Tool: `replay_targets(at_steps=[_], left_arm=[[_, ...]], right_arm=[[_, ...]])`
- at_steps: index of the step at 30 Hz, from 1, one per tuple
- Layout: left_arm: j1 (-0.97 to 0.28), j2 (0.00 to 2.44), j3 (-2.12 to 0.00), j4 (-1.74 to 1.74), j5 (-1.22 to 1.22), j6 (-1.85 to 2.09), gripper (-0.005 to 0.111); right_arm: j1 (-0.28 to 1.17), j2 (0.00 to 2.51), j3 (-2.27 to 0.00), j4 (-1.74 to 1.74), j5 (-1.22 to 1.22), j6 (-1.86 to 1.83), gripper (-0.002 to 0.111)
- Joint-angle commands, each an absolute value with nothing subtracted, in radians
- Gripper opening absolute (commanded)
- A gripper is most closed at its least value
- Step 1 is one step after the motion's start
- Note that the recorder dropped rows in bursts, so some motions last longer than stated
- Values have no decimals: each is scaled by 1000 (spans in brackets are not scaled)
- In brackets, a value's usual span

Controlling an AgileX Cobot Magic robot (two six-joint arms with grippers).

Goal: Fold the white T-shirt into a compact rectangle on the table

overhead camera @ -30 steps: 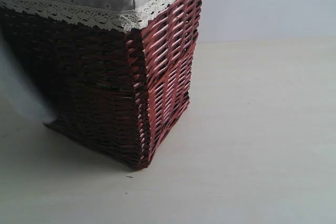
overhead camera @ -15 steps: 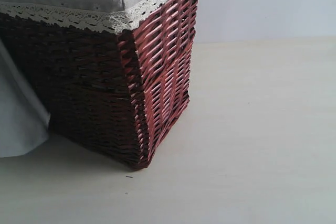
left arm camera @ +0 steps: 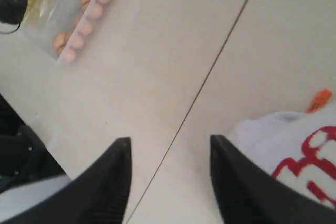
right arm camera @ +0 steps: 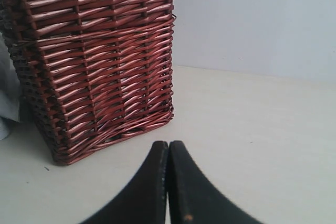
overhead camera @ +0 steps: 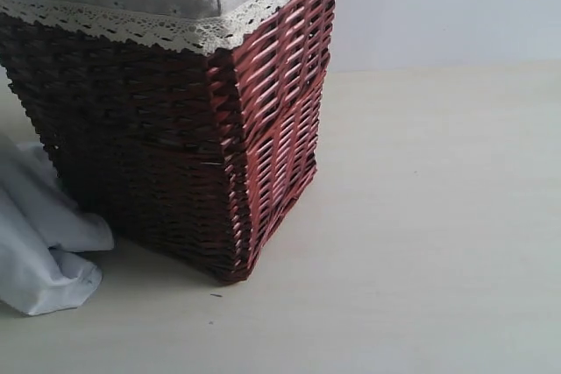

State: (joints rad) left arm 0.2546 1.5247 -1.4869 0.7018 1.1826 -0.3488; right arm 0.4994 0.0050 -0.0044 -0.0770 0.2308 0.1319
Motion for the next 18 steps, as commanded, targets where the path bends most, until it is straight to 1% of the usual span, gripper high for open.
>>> replay_targets(at_steps=[1, 3, 6, 7, 9, 11, 12, 14, 17, 18], left_arm=[[330, 1514, -1481, 593, 1109, -411, 62], [326, 1512, -1481, 469, 1048, -341, 62], [324, 1512, -1481, 34, 953, -32, 62], [319, 1512, -1481, -210, 954, 166, 62], [308, 1512, -1481, -518, 995, 435, 62], [289, 1512, -1481, -651, 1040, 556, 58], [278, 1509, -1481, -653, 1044, 561, 52], [274, 1500, -1479, -603, 1055, 556, 35], [283, 1473, -1449, -541, 1057, 527, 3], [286, 1458, -1425, -544, 1044, 527, 1]], right_arm=[[501, 0, 0, -77, 219, 133, 0], [501, 0, 0, -77, 219, 133, 0], [501, 0, 0, -77, 219, 133, 0], [501, 0, 0, -77, 219, 133, 0], [501, 0, 0, -77, 219, 133, 0], [501, 0, 0, -77, 219, 133, 0], [501, 0, 0, -77, 219, 133, 0], [501, 0, 0, -77, 219, 133, 0], [501, 0, 0, -77, 219, 133, 0], [501, 0, 0, -77, 219, 133, 0]])
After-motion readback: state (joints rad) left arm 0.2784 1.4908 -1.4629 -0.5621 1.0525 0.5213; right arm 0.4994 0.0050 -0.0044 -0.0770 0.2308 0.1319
